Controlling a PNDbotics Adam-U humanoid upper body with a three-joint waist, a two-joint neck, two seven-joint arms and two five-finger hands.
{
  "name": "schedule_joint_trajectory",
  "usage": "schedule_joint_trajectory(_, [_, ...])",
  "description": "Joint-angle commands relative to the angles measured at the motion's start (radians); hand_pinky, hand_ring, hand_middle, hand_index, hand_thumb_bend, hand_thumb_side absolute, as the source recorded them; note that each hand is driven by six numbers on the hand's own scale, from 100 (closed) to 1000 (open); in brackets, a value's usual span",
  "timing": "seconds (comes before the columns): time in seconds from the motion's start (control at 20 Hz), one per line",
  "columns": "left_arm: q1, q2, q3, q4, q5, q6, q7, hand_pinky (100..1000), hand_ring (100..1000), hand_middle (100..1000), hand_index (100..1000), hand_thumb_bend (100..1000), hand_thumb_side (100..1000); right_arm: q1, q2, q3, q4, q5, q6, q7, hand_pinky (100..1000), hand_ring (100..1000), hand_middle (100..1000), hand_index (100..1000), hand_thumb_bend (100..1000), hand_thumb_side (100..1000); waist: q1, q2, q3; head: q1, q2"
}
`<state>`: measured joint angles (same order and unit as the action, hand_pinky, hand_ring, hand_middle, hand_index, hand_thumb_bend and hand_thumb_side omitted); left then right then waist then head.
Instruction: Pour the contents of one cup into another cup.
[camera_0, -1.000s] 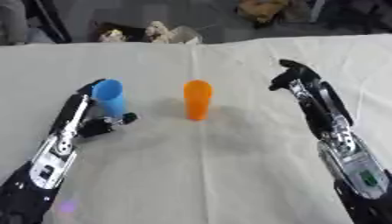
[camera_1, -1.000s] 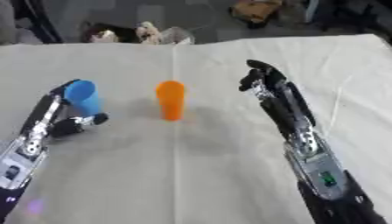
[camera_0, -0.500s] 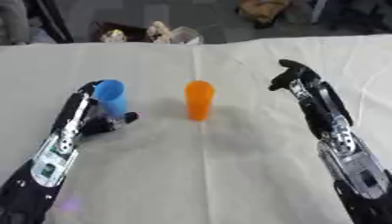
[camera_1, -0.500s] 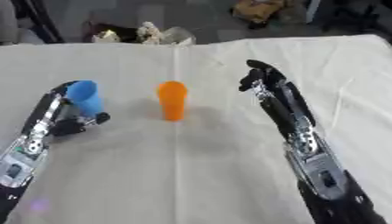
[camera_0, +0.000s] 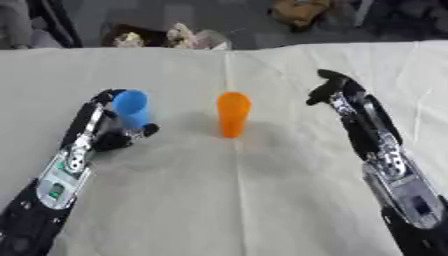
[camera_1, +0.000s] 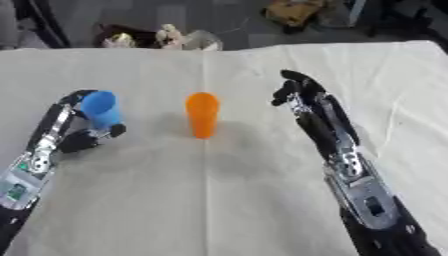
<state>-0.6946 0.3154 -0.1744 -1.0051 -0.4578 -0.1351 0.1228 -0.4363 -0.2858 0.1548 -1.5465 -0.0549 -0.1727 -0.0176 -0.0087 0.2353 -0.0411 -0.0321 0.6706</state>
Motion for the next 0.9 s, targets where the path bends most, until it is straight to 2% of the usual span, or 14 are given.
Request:
schedule_joint_trajectory(0.05, [-0.013,-0.004,-0.011,0.010,-0.026,-0.012,-0.007,737,1000,709,913,927,622,-0.015,-0.007,-0.003,-0.011,-0.006,-0.001,0.003,841,620,577,871,100,736,-0.002,-0.010,-0.003,0.003,-0.012])
schedule_joint_trajectory(0.2, [-0.018,-0.006,-0.013,0.011,-0.059,-0.017,0.001,724,1000,663,891,889,590,-0.015,-0.006,-0.003,-0.010,-0.006,-0.001,0.004,841,620,577,871,100,736,-0.002,-0.010,-0.003,0.004,-0.012])
schedule_joint_trajectory(0.25, [-0.020,-0.008,-0.013,0.010,-0.065,-0.017,0.007,707,1000,631,875,821,557,-0.015,-0.006,-0.002,-0.010,-0.006,-0.002,0.004,841,620,577,871,100,736,-0.001,-0.010,-0.002,0.004,-0.012])
schedule_joint_trajectory(0.3, [-0.021,-0.009,-0.014,0.009,-0.067,-0.019,0.013,703,1000,624,871,806,550,-0.015,-0.006,-0.002,-0.010,-0.006,-0.002,0.005,841,620,577,871,100,736,-0.001,-0.010,-0.002,0.004,-0.012])
schedule_joint_trajectory(0.4, [-0.023,-0.012,-0.016,0.007,-0.063,-0.027,0.025,683,1000,599,851,709,514,-0.015,-0.005,-0.002,-0.010,-0.006,-0.002,0.006,841,620,577,871,100,735,0.000,-0.010,-0.003,0.004,-0.013])
schedule_joint_trajectory(0.45, [-0.023,-0.013,-0.017,0.006,-0.058,-0.032,0.031,665,1000,587,843,625,493,-0.015,-0.005,-0.002,-0.011,-0.007,-0.002,0.006,841,620,578,871,100,735,0.000,-0.010,-0.004,0.003,-0.013])
schedule_joint_trajectory(0.7, [-0.024,-0.019,-0.020,0.005,-0.023,-0.052,0.052,635,1000,554,815,471,423,-0.015,-0.005,-0.002,-0.010,-0.007,-0.002,0.006,841,620,578,871,100,736,0.003,-0.011,-0.006,0.003,-0.014])
schedule_joint_trajectory(0.75, [-0.024,-0.021,-0.020,0.005,-0.014,-0.056,0.058,619,1000,535,801,415,395,-0.015,-0.005,-0.002,-0.010,-0.006,-0.002,0.006,841,620,578,871,100,736,0.004,-0.011,-0.006,0.003,-0.013])
schedule_joint_trajectory(0.9, [-0.024,-0.024,-0.021,0.000,0.015,-0.066,0.080,585,990,491,763,324,341,-0.014,-0.005,-0.003,-0.010,-0.007,-0.003,0.006,842,620,578,871,100,736,0.006,-0.012,-0.006,0.001,-0.012])
